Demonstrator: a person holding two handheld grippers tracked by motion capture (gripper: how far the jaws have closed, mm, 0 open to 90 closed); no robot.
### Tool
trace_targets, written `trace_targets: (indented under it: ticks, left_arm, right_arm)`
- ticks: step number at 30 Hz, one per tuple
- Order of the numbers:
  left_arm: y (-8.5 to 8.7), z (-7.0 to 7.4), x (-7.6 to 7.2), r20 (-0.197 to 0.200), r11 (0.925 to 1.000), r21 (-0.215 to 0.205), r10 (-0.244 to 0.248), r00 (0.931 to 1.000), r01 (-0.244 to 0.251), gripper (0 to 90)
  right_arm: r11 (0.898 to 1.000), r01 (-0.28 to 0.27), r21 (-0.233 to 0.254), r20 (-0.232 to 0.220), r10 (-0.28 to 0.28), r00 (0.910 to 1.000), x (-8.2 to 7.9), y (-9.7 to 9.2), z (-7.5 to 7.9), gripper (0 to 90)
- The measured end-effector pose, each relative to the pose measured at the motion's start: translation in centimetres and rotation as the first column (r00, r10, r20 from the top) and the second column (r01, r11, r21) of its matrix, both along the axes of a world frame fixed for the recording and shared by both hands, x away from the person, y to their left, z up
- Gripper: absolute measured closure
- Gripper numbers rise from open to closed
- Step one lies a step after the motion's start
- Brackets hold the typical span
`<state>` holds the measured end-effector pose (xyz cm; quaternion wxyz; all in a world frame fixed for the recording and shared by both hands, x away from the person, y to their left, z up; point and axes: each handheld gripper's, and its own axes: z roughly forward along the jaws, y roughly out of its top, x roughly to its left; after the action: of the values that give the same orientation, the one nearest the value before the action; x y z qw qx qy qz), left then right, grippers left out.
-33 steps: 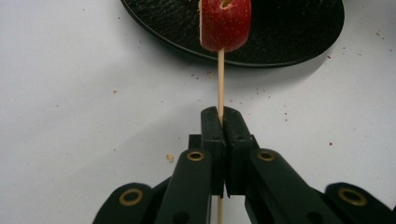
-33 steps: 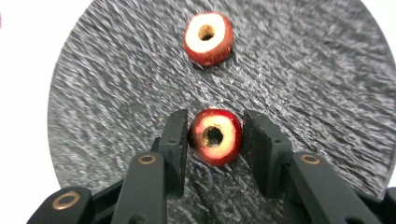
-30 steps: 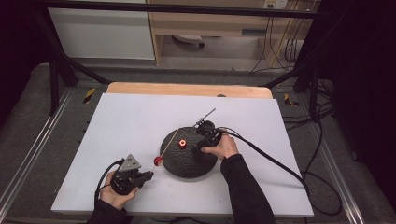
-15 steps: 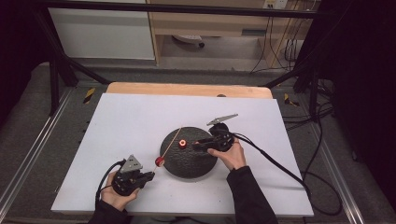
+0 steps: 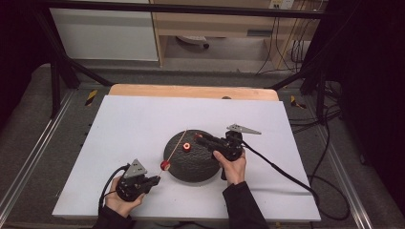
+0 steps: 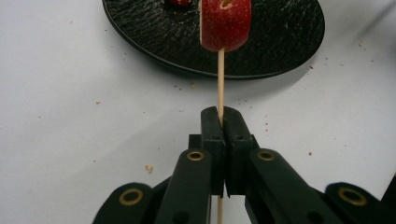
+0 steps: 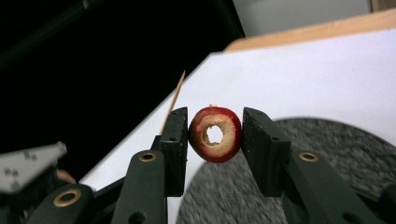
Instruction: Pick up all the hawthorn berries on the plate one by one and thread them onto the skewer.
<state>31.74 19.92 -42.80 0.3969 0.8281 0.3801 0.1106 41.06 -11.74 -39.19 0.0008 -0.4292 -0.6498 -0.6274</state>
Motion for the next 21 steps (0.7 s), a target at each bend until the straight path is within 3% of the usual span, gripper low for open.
trace_targets:
  ticks: [3,9,15,21]
  left_arm:
    - [-0.1,0.0,-0.1,-0.004,0.9998,-0.016,0.012,0.9999,-0.012,88.7]
    - [-0.7,-0.1,-0.4,-0.014,0.9986,-0.042,0.03,0.9994,-0.031,88.7]
    - [-1.7,-0.2,-1.0,-0.006,0.9957,-0.077,0.051,0.9987,-0.051,88.7]
    - [-3.1,-0.4,-1.4,0.004,0.9928,-0.1,0.067,0.9977,-0.067,88.7]
  right_arm:
    - [0.997,0.046,0.056,0.022,-0.047,0.9987,0.1,0.0,-0.2,62.4]
    - [0.983,0.106,0.15,0.05,-0.115,0.9921,0.1,0.1,-0.3,62.5]
    - [0.956,0.167,0.241,0.07,-0.189,0.9796,0.3,0.3,-0.3,62.6]
    - [0.932,0.19,0.307,0.066,-0.22,0.9733,0.4,0.3,-0.3,62.7]
